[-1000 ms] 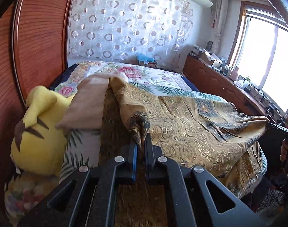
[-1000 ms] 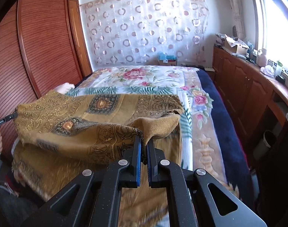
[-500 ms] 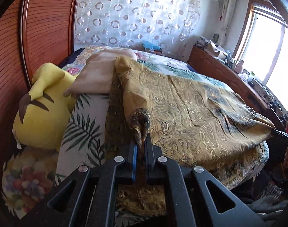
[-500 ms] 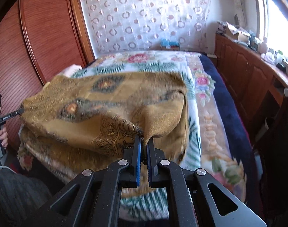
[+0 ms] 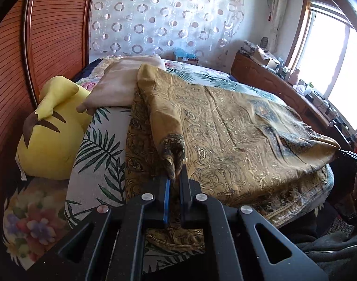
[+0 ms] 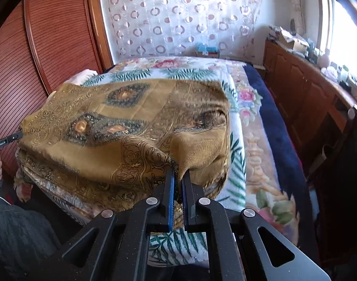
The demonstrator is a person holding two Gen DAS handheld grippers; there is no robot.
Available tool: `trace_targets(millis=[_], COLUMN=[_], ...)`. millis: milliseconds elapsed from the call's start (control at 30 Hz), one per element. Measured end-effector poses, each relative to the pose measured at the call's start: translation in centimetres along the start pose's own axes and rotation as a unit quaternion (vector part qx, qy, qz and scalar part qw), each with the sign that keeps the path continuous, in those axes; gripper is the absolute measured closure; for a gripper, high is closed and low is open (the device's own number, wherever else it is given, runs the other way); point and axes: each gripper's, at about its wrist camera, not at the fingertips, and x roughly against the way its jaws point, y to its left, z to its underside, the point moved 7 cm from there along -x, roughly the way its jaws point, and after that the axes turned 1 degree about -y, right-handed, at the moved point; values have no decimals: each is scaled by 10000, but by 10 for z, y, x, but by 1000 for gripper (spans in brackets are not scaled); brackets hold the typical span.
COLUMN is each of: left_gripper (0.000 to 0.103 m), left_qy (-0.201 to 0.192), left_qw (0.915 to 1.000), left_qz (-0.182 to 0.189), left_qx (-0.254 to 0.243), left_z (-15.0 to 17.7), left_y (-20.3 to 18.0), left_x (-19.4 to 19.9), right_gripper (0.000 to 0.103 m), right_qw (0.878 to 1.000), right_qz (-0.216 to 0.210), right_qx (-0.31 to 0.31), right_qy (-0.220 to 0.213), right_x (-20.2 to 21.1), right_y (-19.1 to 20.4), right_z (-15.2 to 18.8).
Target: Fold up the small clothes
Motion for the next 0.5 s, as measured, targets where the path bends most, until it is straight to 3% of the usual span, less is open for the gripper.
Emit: trace_targets(millis=[233,267,333,400,467,500], left_gripper=[94,84,63,55,41,37], left_qy=[167,203,169,80,29,-22], left_qw=[9997,9996,9996,9995,9992,9990], left_qz=[-163,-159,-210,-273,-333,-370], left_qx=[-109,-95,-94,-151,-224,-255], left_z=[8,8,7,3,0,-1], left_y=[2,4,6,7,7,6], left_x=[-6,-8,-8,-5,-3,-2], right_gripper=[98,97,85,84,70,56], right_qw=[9999,9999,9998,9998,9998,9998], right_qz=[48,58,119,150,150,174], right_qx=[-97,-139,-162,-140,-74,-34], right_qy=[7,28,43,1,-54,-84], right_x=[0,4,8,12,17,20], right_y=[-1,2,1,0,4,5], right_z=[10,17,19,14,10,9])
